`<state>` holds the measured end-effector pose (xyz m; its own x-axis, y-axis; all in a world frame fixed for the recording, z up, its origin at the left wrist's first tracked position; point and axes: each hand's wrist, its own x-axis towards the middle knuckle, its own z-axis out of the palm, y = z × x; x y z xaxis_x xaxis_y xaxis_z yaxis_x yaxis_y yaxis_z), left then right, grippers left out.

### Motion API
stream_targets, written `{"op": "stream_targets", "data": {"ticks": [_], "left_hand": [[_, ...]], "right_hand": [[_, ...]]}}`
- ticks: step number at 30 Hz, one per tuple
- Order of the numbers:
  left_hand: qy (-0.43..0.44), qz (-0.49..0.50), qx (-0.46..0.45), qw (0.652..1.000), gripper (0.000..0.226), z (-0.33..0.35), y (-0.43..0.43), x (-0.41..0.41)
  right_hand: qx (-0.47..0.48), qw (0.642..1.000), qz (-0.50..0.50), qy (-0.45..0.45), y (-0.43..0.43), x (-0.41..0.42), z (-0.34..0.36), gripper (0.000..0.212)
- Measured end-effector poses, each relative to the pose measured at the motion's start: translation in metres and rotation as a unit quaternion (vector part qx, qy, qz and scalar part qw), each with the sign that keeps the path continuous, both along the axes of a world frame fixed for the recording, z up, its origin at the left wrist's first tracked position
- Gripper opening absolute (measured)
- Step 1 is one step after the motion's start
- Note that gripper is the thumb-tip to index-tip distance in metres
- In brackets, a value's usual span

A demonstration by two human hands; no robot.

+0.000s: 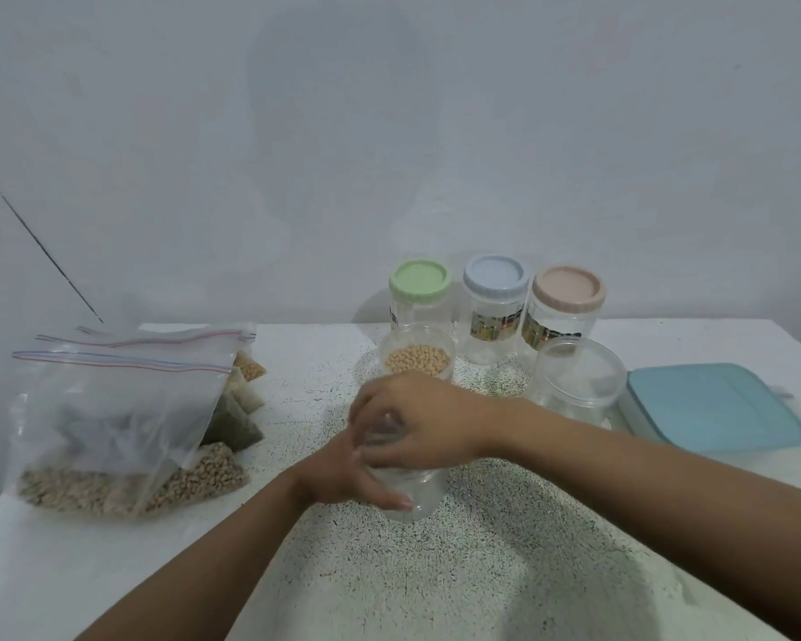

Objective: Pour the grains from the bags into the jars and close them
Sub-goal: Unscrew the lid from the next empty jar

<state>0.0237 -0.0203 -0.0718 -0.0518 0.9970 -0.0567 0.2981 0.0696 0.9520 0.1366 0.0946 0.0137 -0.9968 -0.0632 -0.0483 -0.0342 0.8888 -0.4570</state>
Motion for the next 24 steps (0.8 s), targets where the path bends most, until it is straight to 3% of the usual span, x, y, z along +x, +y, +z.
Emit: {"op": "stream_targets", "data": {"ticks": [3,4,6,10,12,14,16,18,21,24], "left_hand": [[-0.006,0.004,-0.021,1.0,0.073,-0.003,0.001,-0.003],[0.003,0.007,-0.017,1.0,0.071,-0.005,0.001,-0.004],[-0.001,0.019,-0.013,1.0,0.07,-0.01,-0.001,-0.005],[-0.004,0.007,-0.007,1.0,0.069,-0.01,-0.001,-0.007],[0.002,0.001,-0.001,1.0,0.078,-0.008,-0.001,-0.007],[0.008,0.017,0.002,1.0,0.074,-0.008,0.0,-0.006],[0.015,0.006,0.009,1.0,0.075,-0.008,0.004,-0.005],[0.003,0.0,0.001,1.0,0.075,-0.009,0.004,-0.006],[0.013,0.037,-0.025,0.999,0.077,-0.011,-0.001,-0.009],[0.008,0.021,-0.025,0.999,0.074,-0.012,-0.002,-0.009]], "right_hand": [[0.243,0.968,-0.054,0.019,-0.007,0.003,-0.012,0.055],[0.272,0.96,-0.071,-0.005,-0.009,0.003,-0.016,0.062],[0.239,0.968,-0.068,-0.035,-0.01,0.004,-0.02,0.067],[0.072,0.995,0.031,-0.069,0.002,0.007,-0.003,0.041],[0.024,0.998,0.025,-0.054,0.005,0.01,0.004,0.036],[0.053,0.998,-0.018,-0.013,0.003,0.011,0.0,0.043],[0.174,0.982,-0.064,-0.038,-0.003,0.01,-0.008,0.061],[0.232,0.967,-0.085,-0.056,-0.008,0.007,-0.016,0.069],[0.182,0.982,-0.016,-0.038,-0.004,0.001,-0.014,0.06],[0.065,0.992,0.054,-0.094,0.004,-0.003,0.003,0.043]]}}
